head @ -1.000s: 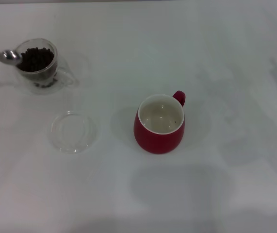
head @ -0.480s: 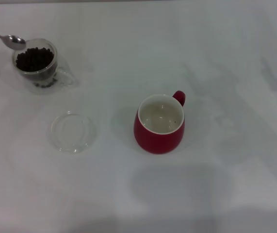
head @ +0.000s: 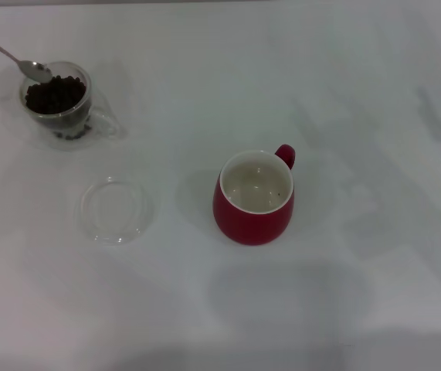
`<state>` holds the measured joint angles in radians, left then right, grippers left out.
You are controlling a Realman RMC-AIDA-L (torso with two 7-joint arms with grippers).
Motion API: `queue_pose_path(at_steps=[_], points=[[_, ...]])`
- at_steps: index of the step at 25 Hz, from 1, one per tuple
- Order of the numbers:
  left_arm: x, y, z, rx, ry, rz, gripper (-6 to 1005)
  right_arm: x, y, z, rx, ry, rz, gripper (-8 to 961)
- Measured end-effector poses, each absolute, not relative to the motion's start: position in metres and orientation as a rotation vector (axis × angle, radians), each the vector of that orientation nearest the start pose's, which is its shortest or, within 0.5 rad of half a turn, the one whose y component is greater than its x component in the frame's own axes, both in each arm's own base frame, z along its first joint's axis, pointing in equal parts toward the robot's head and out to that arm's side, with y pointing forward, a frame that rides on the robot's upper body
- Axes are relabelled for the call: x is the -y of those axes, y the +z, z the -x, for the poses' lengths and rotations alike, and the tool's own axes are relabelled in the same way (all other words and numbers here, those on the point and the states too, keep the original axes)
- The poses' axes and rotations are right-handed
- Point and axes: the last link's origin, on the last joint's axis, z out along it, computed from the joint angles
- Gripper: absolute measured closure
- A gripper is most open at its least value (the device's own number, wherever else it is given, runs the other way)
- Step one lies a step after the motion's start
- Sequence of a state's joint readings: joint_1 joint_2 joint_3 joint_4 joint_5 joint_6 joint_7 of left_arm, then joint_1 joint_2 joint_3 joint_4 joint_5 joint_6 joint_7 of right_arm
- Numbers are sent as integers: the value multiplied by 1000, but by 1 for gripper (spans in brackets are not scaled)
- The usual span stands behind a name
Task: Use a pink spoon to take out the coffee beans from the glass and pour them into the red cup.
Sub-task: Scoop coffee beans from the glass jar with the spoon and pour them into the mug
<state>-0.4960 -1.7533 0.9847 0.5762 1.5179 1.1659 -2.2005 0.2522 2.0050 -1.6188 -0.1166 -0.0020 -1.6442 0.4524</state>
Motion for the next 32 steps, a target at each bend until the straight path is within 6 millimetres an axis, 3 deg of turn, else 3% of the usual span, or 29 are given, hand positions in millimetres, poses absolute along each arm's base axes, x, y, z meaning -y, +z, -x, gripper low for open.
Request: queue_pose_path(at_steps=[13, 32], points=[[-408, 101, 312, 1486, -706, 1979, 864, -259, 47, -340, -371, 1049, 1596, 338], [-404, 77, 318, 1564, -772, 1909, 863, -265, 45, -343, -407, 1016, 1595, 338]])
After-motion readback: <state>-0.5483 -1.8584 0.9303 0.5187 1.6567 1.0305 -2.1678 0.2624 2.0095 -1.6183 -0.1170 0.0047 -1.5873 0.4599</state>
